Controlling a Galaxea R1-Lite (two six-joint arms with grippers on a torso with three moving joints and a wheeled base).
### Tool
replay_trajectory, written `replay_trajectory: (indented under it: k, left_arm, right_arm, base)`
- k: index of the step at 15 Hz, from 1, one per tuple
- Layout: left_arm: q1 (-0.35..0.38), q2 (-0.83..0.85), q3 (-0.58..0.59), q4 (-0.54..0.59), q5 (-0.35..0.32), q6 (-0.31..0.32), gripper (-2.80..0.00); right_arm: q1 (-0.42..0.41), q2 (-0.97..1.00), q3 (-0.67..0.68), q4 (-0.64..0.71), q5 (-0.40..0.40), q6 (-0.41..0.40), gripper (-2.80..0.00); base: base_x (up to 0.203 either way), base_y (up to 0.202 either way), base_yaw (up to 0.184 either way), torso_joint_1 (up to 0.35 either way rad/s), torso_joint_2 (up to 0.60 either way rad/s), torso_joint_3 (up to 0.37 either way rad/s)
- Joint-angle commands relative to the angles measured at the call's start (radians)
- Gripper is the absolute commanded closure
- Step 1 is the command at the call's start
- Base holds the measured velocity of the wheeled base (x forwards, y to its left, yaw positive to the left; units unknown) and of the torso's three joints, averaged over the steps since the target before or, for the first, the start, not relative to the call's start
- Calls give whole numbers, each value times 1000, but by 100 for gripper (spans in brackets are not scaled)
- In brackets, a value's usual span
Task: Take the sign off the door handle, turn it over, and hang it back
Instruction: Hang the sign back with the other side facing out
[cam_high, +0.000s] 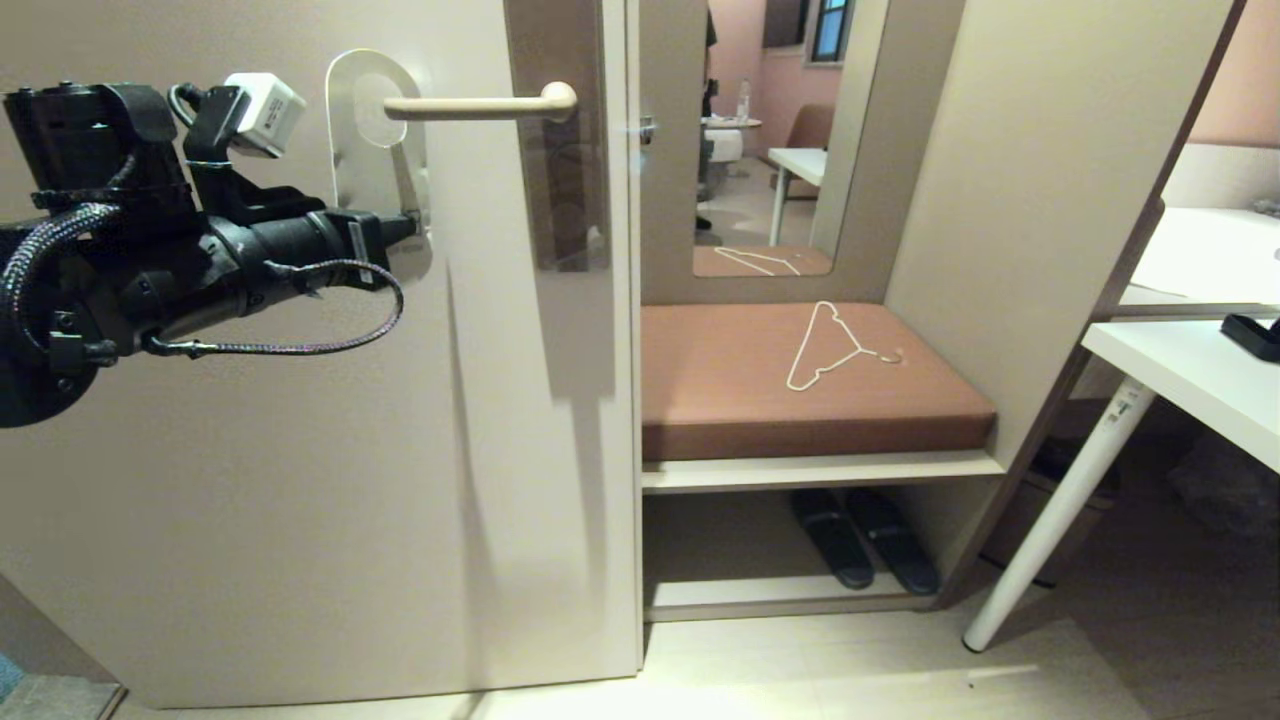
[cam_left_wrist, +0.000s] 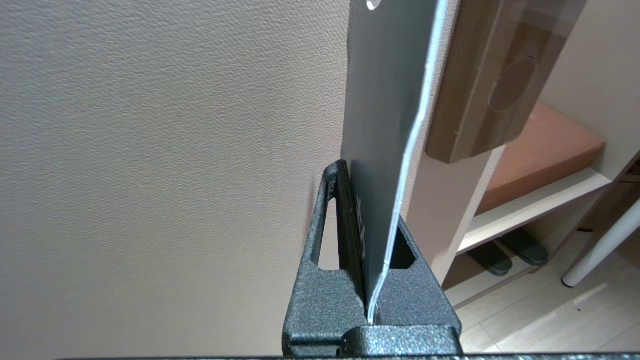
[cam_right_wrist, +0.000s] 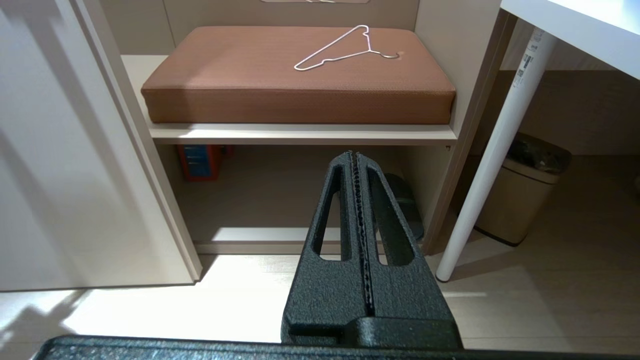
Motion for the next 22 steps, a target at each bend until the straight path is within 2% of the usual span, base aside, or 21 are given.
replay_trajectory:
  k: [1, 9, 15, 17, 20, 22]
  left_arm:
    - [-20, 2, -1, -2, 4, 0, 0]
    - [-106, -1, -11, -3, 26, 0, 0]
    - [-186, 18, -12, -5, 129, 1, 0]
    - [-218, 28, -12, -5, 197, 6, 0]
    - [-263, 56, -18, -6, 310, 53, 0]
    - [-283, 72, -37, -6, 319, 58, 0]
  right_arm:
    - [0, 1, 0, 0, 0, 0, 0]
    - [0, 1, 0, 0, 0, 0, 0]
    - [0, -1, 0, 0, 0, 0, 0]
    - [0, 1, 0, 0, 0, 0, 0]
    - [0, 1, 0, 0, 0, 0, 0]
    - [0, 0, 0, 0, 0, 0, 0]
  base:
    - [0, 0, 0, 0, 0, 0]
    - [0, 0, 0, 0, 0, 0]
    - [0, 0, 0, 0, 0, 0]
    - [0, 0, 0, 0, 0, 0]
    - [0, 0, 0, 0, 0, 0]
    - [0, 0, 0, 0, 0, 0]
